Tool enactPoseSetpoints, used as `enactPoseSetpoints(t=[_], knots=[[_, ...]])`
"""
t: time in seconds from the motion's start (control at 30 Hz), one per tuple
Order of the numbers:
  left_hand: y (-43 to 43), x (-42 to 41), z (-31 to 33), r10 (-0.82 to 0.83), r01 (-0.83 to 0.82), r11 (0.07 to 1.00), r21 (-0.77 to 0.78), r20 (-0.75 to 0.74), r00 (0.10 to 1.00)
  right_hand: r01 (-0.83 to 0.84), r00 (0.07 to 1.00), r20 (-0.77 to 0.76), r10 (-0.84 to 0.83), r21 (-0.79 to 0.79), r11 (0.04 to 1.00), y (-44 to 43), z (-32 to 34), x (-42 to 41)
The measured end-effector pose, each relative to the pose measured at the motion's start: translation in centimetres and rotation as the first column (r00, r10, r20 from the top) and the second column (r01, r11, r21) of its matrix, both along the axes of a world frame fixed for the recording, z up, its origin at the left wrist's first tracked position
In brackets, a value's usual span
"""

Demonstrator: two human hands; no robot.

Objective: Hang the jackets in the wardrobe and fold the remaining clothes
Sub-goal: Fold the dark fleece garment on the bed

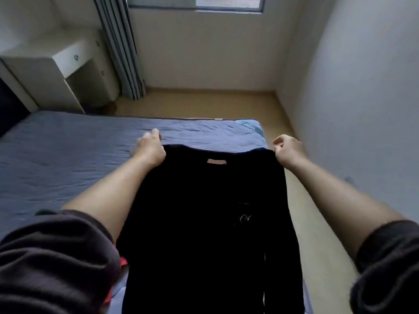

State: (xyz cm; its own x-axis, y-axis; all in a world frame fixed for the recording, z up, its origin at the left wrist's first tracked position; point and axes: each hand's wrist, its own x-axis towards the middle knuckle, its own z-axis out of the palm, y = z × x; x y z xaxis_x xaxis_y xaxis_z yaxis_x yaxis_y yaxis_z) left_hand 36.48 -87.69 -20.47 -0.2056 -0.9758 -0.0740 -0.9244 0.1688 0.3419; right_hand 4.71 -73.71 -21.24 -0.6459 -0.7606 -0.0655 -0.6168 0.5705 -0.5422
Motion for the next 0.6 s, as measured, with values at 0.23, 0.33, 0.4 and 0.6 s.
enactPoseSetpoints(t=[0.23,0.33,0.4,0.6], knots=[[11.7,4.5,-30.0,-0.001,-0.056,0.914,0.401,0.14,0.99,-0.186,0.962,0.263,0.077,0.419,0.889,9.2,-29.8,6.9],[19.9,8.9,-39.8,0.056,-0.187,0.8,0.569,0.24,0.969,-0.23,0.922,0.387,-0.021,0.588,0.776,17.0,-39.8,10.3],[23.5,11.5,-44.4,0.148,-0.287,0.758,0.586,0.274,0.95,-0.206,0.893,0.431,-0.131,0.649,0.732,20.7,-44.7,11.9],[27.0,17.1,-52.9,0.446,-0.532,0.715,0.453,0.29,0.846,0.091,0.848,0.352,-0.397,0.641,0.763,24.2,-52.7,14.4]])
